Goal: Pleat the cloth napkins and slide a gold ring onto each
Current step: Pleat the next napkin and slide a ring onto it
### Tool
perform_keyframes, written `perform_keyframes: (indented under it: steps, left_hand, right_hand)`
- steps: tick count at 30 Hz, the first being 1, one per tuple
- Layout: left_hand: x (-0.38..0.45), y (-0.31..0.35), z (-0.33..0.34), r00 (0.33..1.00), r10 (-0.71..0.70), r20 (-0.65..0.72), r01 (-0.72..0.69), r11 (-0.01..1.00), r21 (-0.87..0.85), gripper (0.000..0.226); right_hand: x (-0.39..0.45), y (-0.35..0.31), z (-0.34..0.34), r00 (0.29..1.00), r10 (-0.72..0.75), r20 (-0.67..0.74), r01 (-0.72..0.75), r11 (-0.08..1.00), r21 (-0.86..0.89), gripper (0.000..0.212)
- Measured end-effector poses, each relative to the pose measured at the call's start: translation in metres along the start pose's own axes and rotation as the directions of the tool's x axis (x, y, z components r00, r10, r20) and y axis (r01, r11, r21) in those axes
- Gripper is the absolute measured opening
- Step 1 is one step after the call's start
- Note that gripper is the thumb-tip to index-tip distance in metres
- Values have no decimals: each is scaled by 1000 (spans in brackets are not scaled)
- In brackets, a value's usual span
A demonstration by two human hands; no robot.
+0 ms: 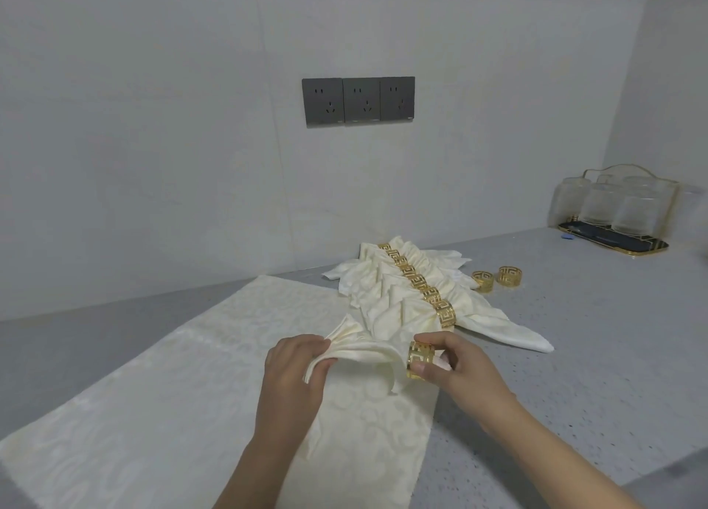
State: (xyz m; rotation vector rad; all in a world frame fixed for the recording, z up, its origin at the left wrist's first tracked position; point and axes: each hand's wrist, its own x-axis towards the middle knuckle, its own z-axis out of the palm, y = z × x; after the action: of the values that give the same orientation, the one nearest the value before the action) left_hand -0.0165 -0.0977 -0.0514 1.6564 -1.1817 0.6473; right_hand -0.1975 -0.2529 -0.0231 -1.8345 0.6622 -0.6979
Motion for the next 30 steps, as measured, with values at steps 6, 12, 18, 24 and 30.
perform_keyframes:
  steps: [6, 12, 18, 24, 30]
  left_hand:
    - [1, 3, -2, 1000, -10, 3, 10, 1000, -26, 23]
    - [0, 3, -2, 999, -20, 31, 21, 999, -35, 20]
    - [-1, 4, -1, 999, -31, 21, 32, 999, -23, 13]
    - [-2, 6, 0, 999, -19, 42, 20, 999, -36, 16]
    - [-2, 9, 2, 997, -8, 78, 14, 997, -73, 16]
  right_hand:
    - [-3, -9, -1, 1000, -1, 17, -1, 997, 79, 33]
    - [-4, -7, -3, 999, -23, 46, 23, 1000, -7, 32]
    - [-3, 2, 4, 998, -46, 51, 49, 996, -71, 28]
    - [-2, -1, 16, 999, -16, -52, 19, 998, 60, 30]
    - [-5, 0, 15, 997, -25, -71, 28, 999, 42, 31]
